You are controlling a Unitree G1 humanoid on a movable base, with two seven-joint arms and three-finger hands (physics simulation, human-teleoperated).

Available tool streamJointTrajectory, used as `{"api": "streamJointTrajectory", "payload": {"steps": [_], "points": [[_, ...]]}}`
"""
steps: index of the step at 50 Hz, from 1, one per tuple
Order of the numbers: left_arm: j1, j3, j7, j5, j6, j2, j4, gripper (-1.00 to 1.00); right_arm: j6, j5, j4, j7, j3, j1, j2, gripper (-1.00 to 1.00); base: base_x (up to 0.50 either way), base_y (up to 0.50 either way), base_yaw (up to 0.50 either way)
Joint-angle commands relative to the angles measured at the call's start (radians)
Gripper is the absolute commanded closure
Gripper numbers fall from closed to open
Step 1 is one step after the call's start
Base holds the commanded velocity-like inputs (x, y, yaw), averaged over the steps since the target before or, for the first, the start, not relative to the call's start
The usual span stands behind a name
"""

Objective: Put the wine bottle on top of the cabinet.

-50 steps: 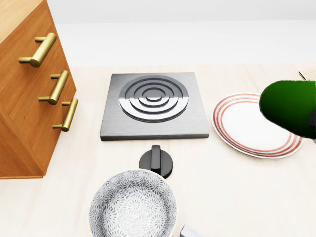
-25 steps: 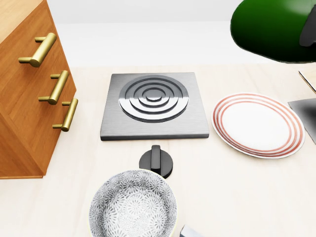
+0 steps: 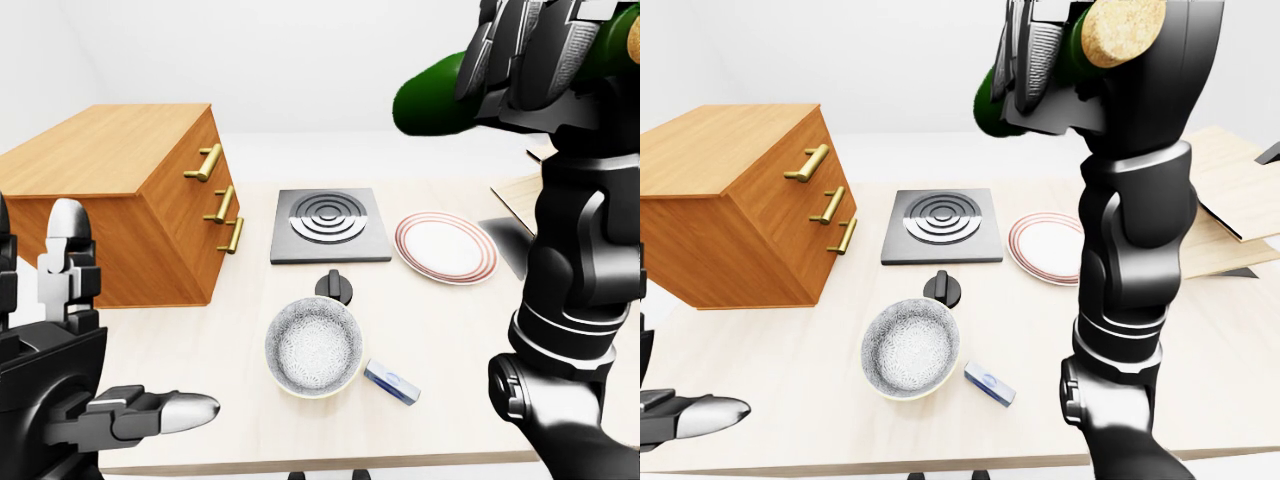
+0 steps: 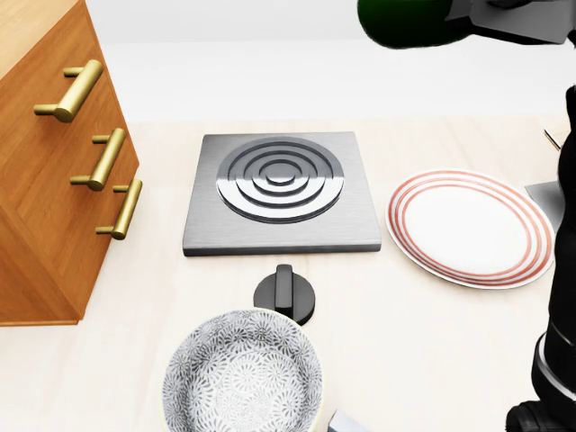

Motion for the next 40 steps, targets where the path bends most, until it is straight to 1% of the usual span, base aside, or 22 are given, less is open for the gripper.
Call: {"api": "streamJointTrajectory", "payload": {"steps": [1,10,13,17,18,20,21,22,23,25,26,27,28,29,30,31,32,34,35,36,37,40], "points": [[-0.005,0.010,0.008,-0.011,0.000,0.009,-0.001,-1.00,0.000,-0.029,0.089,0.000,0.014,-0.135,0.035,1.00,0.00,0.00,0.00],[-0.041,0.013,0.006,0.009,0.000,0.003,-0.001,-1.00,0.000,-0.018,0.081,-0.023,0.040,-0.148,0.071,1.00,0.00,0.00,0.00],[-0.061,0.010,0.028,0.004,0.000,0.022,-0.001,-1.00,0.000,-0.018,0.083,-0.027,0.046,-0.144,0.085,1.00,0.00,0.00,0.00],[-0.090,-0.011,0.058,0.014,0.000,0.047,-0.001,-1.00,0.000,-0.017,0.085,-0.030,0.052,-0.130,0.098,1.00,0.00,0.00,0.00],[-0.110,-0.012,0.078,0.008,0.000,0.065,-0.001,-1.00,0.000,-0.018,0.087,-0.030,0.053,-0.128,0.099,1.00,0.00,0.00,0.00],[-0.173,-0.030,0.130,0.019,0.000,0.118,-0.001,-1.00,0.000,-0.016,0.090,-0.030,0.052,-0.128,0.102,1.00,0.00,0.00,0.00],[-0.196,-0.034,0.154,0.002,0.000,0.144,-0.001,-1.00,0.000,-0.017,0.089,-0.030,0.053,-0.126,0.102,1.00,0.00,0.00,0.00],[-0.242,-0.050,0.195,0.010,0.000,0.186,-0.001,-1.00,0.000,-0.016,0.088,-0.030,0.054,-0.122,0.104,1.00,0.00,0.00,0.00],[-0.272,-0.064,0.225,0.003,0.000,0.216,-0.001,-1.00,0.000,-0.019,0.089,-0.029,0.057,-0.118,0.104,1.00,0.00,0.00,0.00],[-0.305,-0.083,0.274,-0.016,0.000,0.263,-0.001,-1.00,0.000,-0.018,0.095,-0.028,0.054,-0.116,0.107,1.00,0.00,0.00,0.00],[-0.352,-0.115,0.306,0.011,0.000,0.293,-0.001,-1.00,0.000,-0.019,0.103,-0.027,0.055,-0.112,0.107,1.00,0.00,0.00,0.00],[-0.376,-0.128,0.317,0.013,0.000,0.300,-0.001,-1.00,0.000,-0.019,0.104,-0.027,0.055,-0.109,0.109,1.00,0.00,0.00,0.00],[-0.412,-0.168,0.309,0.084,0.000,0.296,-0.001,-1.00,0.000,-0.018,0.096,-0.027,0.056,-0.099,0.111,1.00,0.00,0.00,0.00],[-0.435,-0.188,0.295,0.138,0.000,0.281,0.020,-1.00,0.000,-0.016,0.092,-0.026,0.054,-0.096,0.112,1.00,0.00,0.00,0.00],[-0.491,-0.227,0.293,0.201,0.000,0.267,0.104,-1.00,0.000,-0.016,0.095,-0.026,0.053,-0.088,0.114,1.00,0.00,0.00,0.00],[-0.517,-0.250,0.283,0.249,0.000,0.254,0.156,-1.00,0.000,-0.014,0.099,-0.026,0.052,-0.085,0.115,1.00,0.00,0.00,0.00],[-0.534,-0.256,0.269,0.272,0.000,0.239,0.185,-1.00,0.000,-0.013,0.101,-0.027,0.053,-0.084,0.115,1.00,0.00,0.00,0.00],[-0.584,-0.291,0.271,0.368,0.000,0.231,0.259,-1.00,0.000,-0.015,0.101,-0.027,0.057,-0.082,0.114,1.00,0.00,0.00,0.00],[-0.610,-0.294,0.267,0.392,0.000,0.223,0.274,-1.00,0.000,-0.015,0.100,-0.025,0.056,-0.081,0.112,1.00,0.00,0.00,0.00],[-0.659,-0.302,0.274,0.426,0.000,0.226,0.290,-1.00,0.000,-0.015,0.104,-0.023,0.054,-0.082,0.109,1.00,0.00,0.00,0.00],[-0.664,-0.301,0.267,0.434,0.000,0.220,0.292,-1.00,0.000,-0.016,0.104,-0.023,0.054,-0.082,0.109,1.00,0.00,0.00,0.00],[-0.782,-0.330,0.278,0.486,0.000,0.217,0.415,-1.00,0.000,-0.014,0.099,-0.026,0.054,-0.084,0.112,1.00,0.00,0.00,0.00]]}}
